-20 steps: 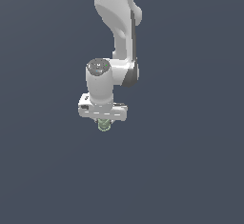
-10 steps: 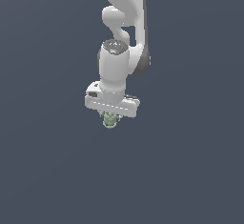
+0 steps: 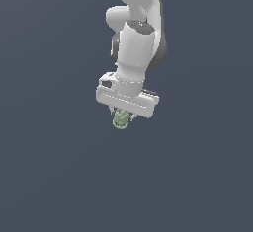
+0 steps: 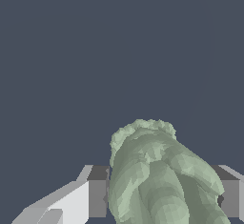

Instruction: Pick up the object and move it to a goal position.

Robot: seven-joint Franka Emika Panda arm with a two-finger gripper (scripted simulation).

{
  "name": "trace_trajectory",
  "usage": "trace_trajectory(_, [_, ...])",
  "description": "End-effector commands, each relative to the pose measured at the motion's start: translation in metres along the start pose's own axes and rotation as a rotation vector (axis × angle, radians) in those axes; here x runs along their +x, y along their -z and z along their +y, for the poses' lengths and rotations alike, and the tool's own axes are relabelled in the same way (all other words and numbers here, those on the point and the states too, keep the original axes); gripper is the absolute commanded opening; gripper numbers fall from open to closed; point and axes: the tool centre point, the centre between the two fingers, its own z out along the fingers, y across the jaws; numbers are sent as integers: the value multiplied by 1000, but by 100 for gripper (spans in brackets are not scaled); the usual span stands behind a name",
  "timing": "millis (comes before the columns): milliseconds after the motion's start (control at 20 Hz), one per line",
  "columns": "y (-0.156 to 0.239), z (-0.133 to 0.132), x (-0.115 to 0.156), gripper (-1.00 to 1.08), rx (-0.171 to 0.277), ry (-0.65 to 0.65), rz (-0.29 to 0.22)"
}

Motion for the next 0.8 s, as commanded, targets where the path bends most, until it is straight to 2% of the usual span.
trace_trajectory(0, [13, -7, 4, -100, -12, -27, 21])
trace_trajectory(750, [94, -52, 24, -100, -88, -190, 150])
